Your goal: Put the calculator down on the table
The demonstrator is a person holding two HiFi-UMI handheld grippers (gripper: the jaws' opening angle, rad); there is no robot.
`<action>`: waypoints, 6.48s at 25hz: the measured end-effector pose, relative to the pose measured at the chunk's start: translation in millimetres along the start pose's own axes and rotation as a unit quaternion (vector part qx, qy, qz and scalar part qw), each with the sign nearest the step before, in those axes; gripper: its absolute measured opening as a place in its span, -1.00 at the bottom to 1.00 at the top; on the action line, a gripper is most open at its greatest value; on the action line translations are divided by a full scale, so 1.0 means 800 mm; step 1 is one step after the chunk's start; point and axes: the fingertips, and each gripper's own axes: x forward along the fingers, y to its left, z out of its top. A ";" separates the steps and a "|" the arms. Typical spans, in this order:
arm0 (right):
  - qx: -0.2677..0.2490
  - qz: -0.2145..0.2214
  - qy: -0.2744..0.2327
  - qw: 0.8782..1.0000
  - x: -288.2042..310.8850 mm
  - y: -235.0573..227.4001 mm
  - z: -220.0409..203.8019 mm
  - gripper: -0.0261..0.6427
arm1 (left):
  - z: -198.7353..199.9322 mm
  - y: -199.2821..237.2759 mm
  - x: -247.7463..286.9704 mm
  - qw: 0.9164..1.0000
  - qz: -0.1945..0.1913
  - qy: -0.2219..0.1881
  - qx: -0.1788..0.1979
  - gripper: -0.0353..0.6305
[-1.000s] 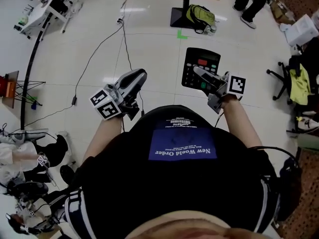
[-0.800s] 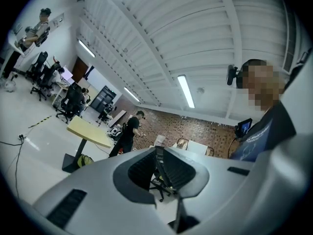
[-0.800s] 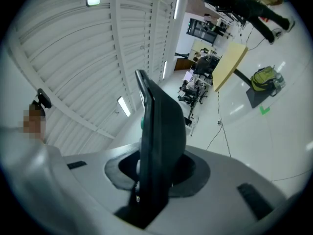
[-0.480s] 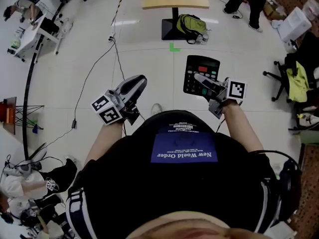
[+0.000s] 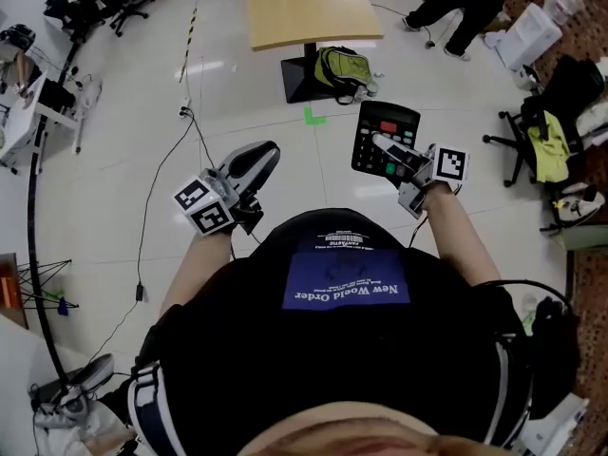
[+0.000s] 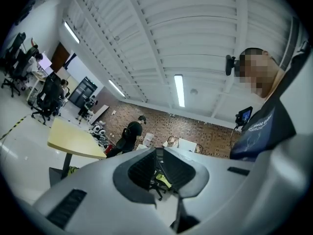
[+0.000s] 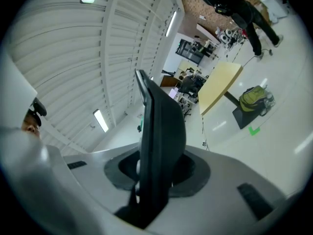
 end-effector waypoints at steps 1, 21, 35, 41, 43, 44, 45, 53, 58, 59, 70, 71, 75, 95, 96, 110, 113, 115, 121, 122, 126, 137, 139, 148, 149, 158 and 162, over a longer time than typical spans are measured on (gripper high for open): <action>0.004 -0.006 -0.006 1.000 0.013 -0.009 0.007 -0.61 | 0.005 0.018 0.000 1.000 -0.004 0.003 -0.002 -0.73; 0.076 0.065 0.054 0.994 0.149 -0.176 0.245 -0.61 | 0.048 0.225 0.194 0.997 0.070 0.020 -0.022 -0.73; 0.087 0.070 0.102 0.989 0.293 -0.305 0.438 -0.61 | 0.115 0.421 0.313 0.991 0.117 0.007 -0.063 -0.73; 0.074 0.054 0.087 0.992 0.298 -0.315 0.437 -0.61 | 0.099 0.450 0.327 0.996 0.070 0.018 -0.053 -0.73; 0.075 0.052 0.070 0.993 0.301 -0.318 0.438 -0.61 | 0.094 0.463 0.333 0.997 0.049 0.026 -0.049 -0.73; 0.078 0.050 0.060 0.994 0.306 -0.319 0.440 -0.61 | 0.097 0.472 0.335 0.998 0.038 0.032 -0.046 -0.73; 0.081 0.048 0.052 0.994 0.315 -0.319 0.443 -0.61 | 0.103 0.484 0.336 0.998 0.027 0.038 -0.040 -0.73; 0.070 -0.022 0.039 0.997 0.435 -0.346 0.485 -0.61 | 0.175 0.632 0.330 0.996 -0.032 0.064 -0.050 -0.73; 0.098 -0.026 0.051 0.994 0.434 -0.382 0.564 -0.61 | 0.196 0.674 0.415 0.995 -0.024 0.071 -0.066 -0.73; 0.100 -0.026 0.055 0.993 0.431 -0.393 0.574 -0.61 | 0.193 0.679 0.427 0.995 -0.021 0.072 -0.065 -0.73; 0.063 0.025 0.109 0.992 0.430 -0.412 0.569 -0.61 | 0.162 0.669 0.435 0.998 0.034 0.026 -0.045 -0.73; 0.059 0.028 0.110 0.992 0.430 -0.413 0.567 -0.61 | 0.159 0.666 0.434 0.998 0.034 0.025 -0.041 -0.73; 0.055 0.029 0.101 0.993 0.430 -0.415 0.567 -0.61 | 0.154 0.666 0.427 0.999 0.034 0.025 -0.024 -0.73; 0.076 -0.203 0.123 0.968 0.302 -0.749 0.644 -0.61 | 0.006 0.738 0.574 0.982 -0.004 0.147 -0.116 -0.73; 0.076 -0.210 0.130 0.966 0.298 -0.758 0.637 -0.61 | -0.002 0.733 0.578 0.981 -0.008 0.148 -0.122 -0.73; 0.019 -0.252 0.192 0.948 0.307 -0.812 0.602 -0.61 | -0.068 0.704 0.576 0.974 -0.013 0.165 -0.152 -0.73; 0.006 -0.258 0.201 0.945 0.310 -0.817 0.601 -0.61 | -0.068 0.705 0.572 0.974 -0.010 0.164 -0.154 -0.73; -0.002 -0.268 0.207 0.941 0.308 -0.820 0.601 -0.59 | -0.066 0.704 0.570 0.974 -0.009 0.164 -0.154 -0.73; -0.052 -0.282 0.217 0.933 0.308 -0.827 0.605 -0.43 | -0.073 0.698 0.564 0.974 -0.008 0.167 -0.155 -0.73; -0.062 -0.289 0.221 0.930 0.307 -0.828 0.604 -0.40 | -0.074 0.696 0.561 0.973 -0.008 0.168 -0.155 -0.73; -0.096 -0.318 0.231 0.914 0.303 -0.832 0.605 -0.29 | -0.076 0.691 0.551 0.973 -0.009 0.170 -0.158 -0.73; -0.128 -0.377 0.228 0.889 0.288 -0.854 0.620 0.15 | -0.074 0.692 0.539 0.972 -0.007 0.167 -0.163 -0.73; -0.122 -0.374 0.225 0.891 0.287 -0.855 0.620 0.15 | -0.075 0.690 0.537 0.972 -0.007 0.166 -0.165 -0.73; -0.137 -0.387 0.232 0.882 0.271 -0.858 0.625 0.19 | -0.069 0.693 0.528 0.973 0.002 0.157 -0.166 -0.73; -0.138 -0.385 0.232 0.883 0.271 -0.858 0.625 0.19 | -0.069 0.693 0.527 0.974 0.002 0.157 -0.166 -0.73; -0.135 -0.374 0.179 0.900 0.265 -0.824 0.649 0.19 | -0.054 0.698 0.514 0.976 0.013 0.145 -0.165 -0.73; -0.141 -0.349 0.136 0.916 0.263 -0.771 0.673 0.19 | -0.025 0.693 0.508 0.980 0.019 0.131 -0.146 -0.73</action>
